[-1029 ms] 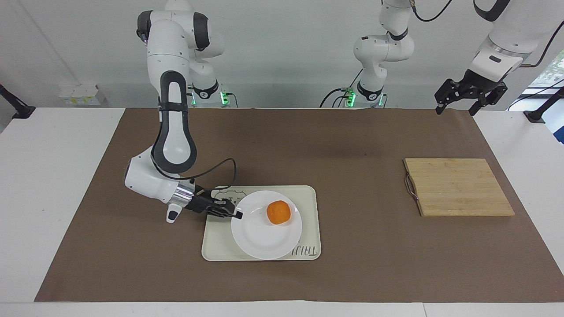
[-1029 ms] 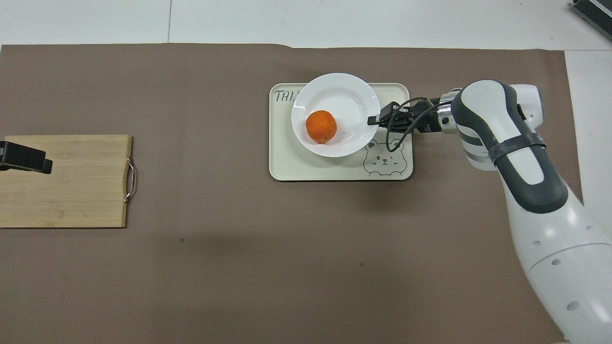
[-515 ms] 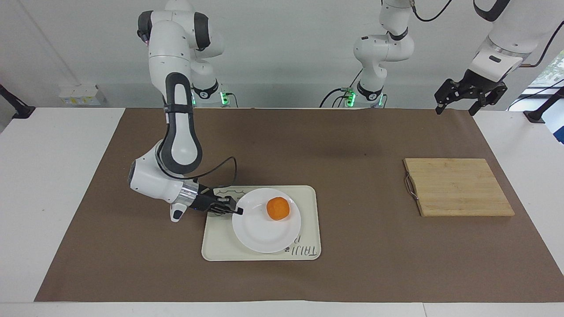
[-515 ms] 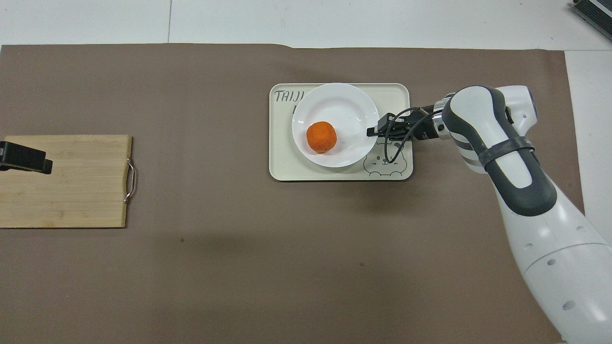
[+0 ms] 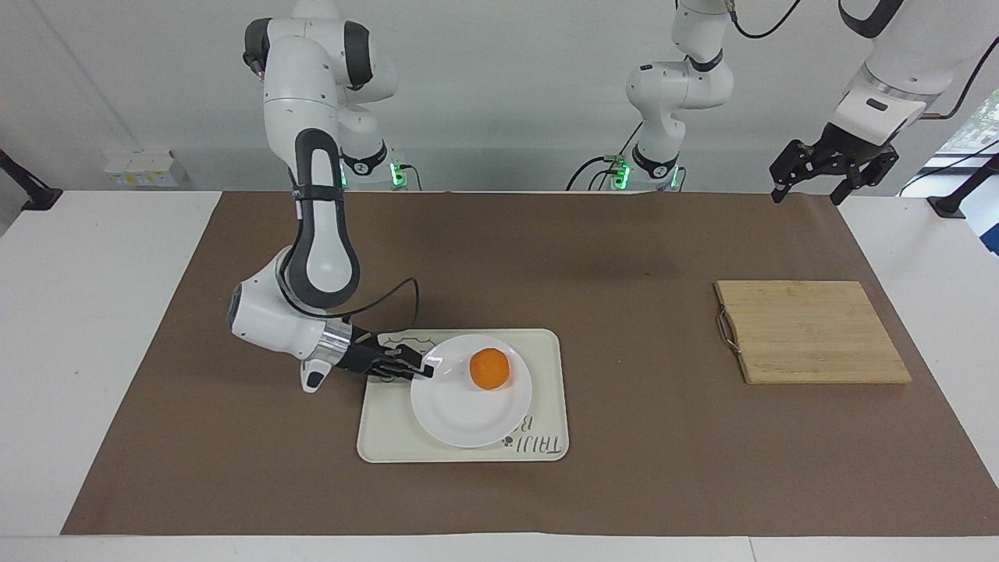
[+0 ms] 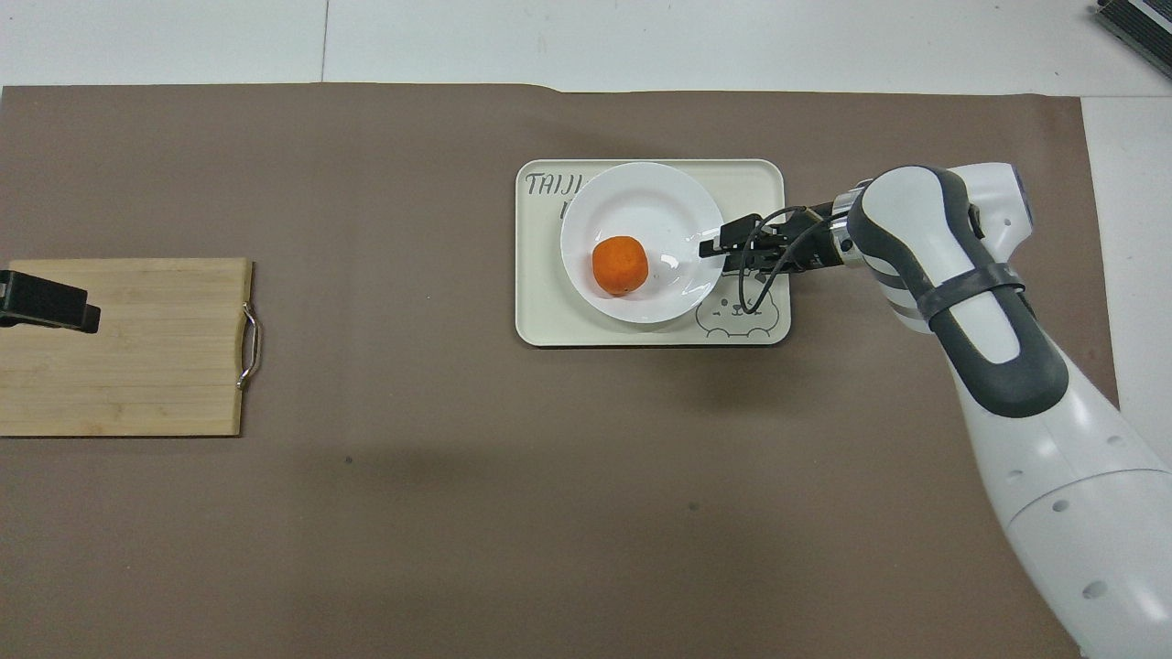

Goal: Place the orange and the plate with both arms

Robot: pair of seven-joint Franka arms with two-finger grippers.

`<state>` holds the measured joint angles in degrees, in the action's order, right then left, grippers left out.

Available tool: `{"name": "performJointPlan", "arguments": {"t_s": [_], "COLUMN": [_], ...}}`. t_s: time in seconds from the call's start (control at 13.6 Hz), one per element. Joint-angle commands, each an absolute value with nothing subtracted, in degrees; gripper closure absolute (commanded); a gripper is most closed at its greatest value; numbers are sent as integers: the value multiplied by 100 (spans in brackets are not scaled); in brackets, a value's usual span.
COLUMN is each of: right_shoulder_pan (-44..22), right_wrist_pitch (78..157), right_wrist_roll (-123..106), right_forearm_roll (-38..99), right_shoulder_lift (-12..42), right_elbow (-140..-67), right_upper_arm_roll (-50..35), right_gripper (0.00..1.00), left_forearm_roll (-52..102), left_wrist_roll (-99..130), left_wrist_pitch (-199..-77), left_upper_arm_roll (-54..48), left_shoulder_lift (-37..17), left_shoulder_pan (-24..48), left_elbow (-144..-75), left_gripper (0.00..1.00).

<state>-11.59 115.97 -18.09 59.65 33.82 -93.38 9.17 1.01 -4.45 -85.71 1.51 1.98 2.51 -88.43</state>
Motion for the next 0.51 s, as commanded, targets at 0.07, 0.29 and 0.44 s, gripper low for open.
{"name": "performJointPlan", "arguments": {"t_s": [0.07, 0.29, 0.44], "right_shoulder_pan": [-1230, -1239, -1152], "right_wrist_pitch": [11741, 12190, 12077], "right_wrist_roll": [-880, -520, -72], "right_forearm_roll": [4864, 3467, 2781], "right_shoulder_lift": [2840, 2366, 2006], "right_elbow": [-9369, -9360, -9369], "right_upper_arm_roll": [914, 914, 914], "right_gripper": [0, 0, 0], "left_forearm_roll": [114, 114, 123], "left_wrist_roll": [-387, -387, -387], "left_wrist_pitch": [-8561, -8552, -8561], "left_upper_arm_roll": [105, 105, 105], "left_shoulder_lift": [229, 229, 229], "left_shoulder_pan": [193, 193, 193], "left_elbow": [-8807, -8807, -8807], "left_gripper": [0, 0, 0]}}
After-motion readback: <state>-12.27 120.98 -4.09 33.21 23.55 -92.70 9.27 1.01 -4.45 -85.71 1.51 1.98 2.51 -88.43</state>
